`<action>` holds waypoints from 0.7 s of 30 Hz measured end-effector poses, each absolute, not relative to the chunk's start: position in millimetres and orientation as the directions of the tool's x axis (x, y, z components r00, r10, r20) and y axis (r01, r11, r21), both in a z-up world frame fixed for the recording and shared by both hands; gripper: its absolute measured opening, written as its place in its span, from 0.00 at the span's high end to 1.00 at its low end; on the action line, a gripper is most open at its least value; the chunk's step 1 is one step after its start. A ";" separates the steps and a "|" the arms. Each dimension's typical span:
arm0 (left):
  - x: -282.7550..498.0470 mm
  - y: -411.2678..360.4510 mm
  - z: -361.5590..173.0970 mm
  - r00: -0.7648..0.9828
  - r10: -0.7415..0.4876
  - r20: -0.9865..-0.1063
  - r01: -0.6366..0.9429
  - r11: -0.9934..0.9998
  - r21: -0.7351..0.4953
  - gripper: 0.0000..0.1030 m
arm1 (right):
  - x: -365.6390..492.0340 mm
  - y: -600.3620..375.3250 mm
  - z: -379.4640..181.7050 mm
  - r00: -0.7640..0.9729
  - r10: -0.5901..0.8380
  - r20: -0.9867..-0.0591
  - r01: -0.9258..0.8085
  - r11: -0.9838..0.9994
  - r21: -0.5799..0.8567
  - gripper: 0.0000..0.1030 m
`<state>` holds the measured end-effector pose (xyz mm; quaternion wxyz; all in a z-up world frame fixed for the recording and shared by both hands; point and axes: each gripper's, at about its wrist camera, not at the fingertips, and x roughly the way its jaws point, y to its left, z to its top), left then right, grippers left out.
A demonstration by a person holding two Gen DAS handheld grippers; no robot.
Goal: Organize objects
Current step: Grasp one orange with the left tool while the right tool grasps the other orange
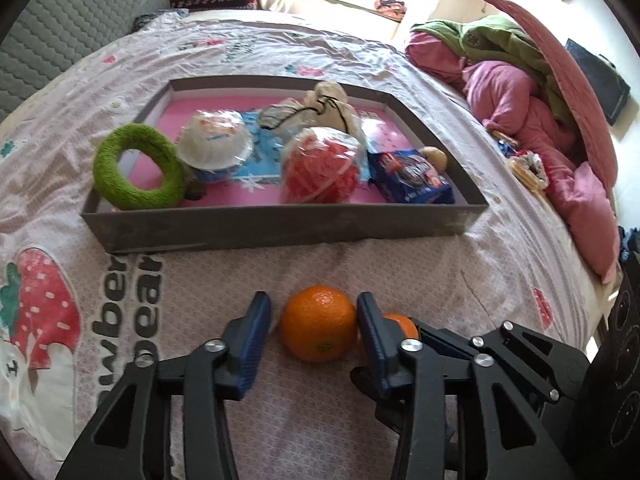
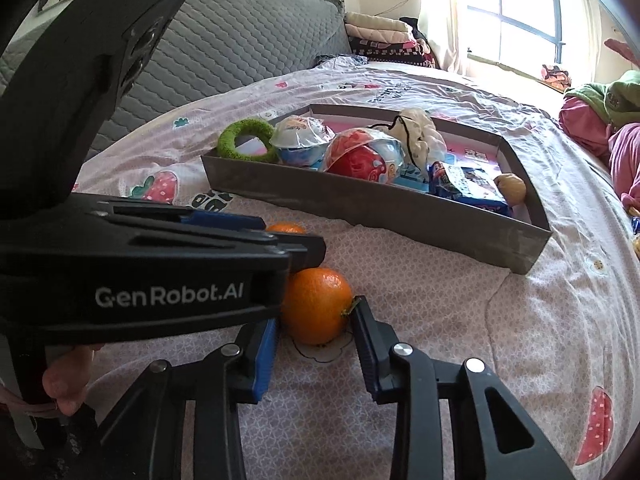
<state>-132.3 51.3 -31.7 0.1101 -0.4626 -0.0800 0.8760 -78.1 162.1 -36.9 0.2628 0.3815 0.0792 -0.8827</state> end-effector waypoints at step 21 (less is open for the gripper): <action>-125.0 43.2 -17.2 -0.585 0.260 -0.768 -0.105 -0.964 -0.246 0.62 | -77.6 178.4 -23.8 -0.603 -0.408 -0.685 0.492 -0.867 0.083 0.65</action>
